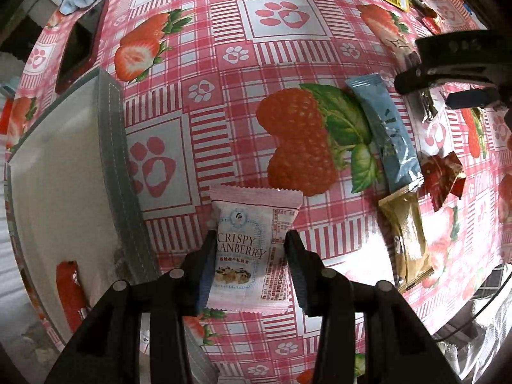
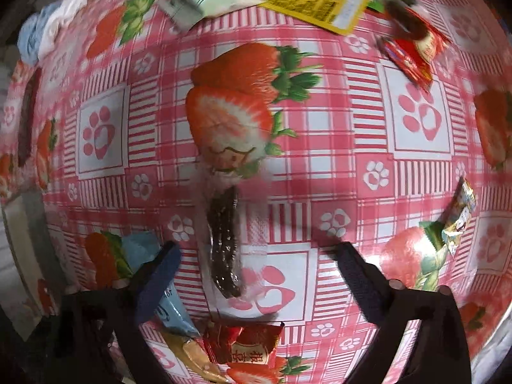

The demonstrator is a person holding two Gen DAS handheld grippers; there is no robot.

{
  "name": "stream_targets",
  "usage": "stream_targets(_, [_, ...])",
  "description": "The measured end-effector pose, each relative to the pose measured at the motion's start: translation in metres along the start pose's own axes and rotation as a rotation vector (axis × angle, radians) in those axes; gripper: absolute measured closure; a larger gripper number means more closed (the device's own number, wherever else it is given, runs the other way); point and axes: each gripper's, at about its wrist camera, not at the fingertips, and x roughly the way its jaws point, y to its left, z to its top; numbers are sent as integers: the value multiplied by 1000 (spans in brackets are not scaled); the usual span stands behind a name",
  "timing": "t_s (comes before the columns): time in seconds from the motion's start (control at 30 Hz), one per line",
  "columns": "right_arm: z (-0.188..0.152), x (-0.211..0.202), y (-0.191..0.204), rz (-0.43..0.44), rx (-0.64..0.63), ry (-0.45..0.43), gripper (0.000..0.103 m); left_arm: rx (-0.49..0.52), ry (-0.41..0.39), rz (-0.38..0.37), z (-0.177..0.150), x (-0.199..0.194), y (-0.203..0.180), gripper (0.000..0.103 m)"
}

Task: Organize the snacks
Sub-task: 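Hold the Crispy Cranberry packet in the left tool while the right tool grasps the clear jerky packet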

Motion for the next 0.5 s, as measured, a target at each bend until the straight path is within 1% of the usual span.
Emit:
stream_targets(0.03, [1, -1, 3, -15, -11, -2, 13, -1, 0, -1, 1, 1, 1, 56])
stream_targets(0.07, [1, -2, 6, -33, -28, -7, 22, -2, -1, -3, -2, 3, 0, 56])
stream_targets(0.1, [0, -1, 15, -43, -47, -17, 29, -3, -1, -4, -2, 3, 1, 56])
stream_targets(0.13, [-2, -6, 19, -45, -75, -37, 49, -1, -1, -5, -1, 4, 1, 56])
stream_targets(0.17, [-6, -7, 29, -47, -95, -49, 65, 5, -2, -5, -1, 4, 1, 56])
stream_targets(0.27, [-9, -13, 27, -22, -119, -41, 65, 26, -6, -9, -1, 4, -1, 58])
stream_targets(0.37, [-18, -23, 20, 78, -79, -45, 65, 16, -10, -31, 0, -1, 1, 60])
stream_targets(0.5, [-33, -40, 9, 132, -58, -59, 65, 20, -45, -52, -1, -20, 3, 60])
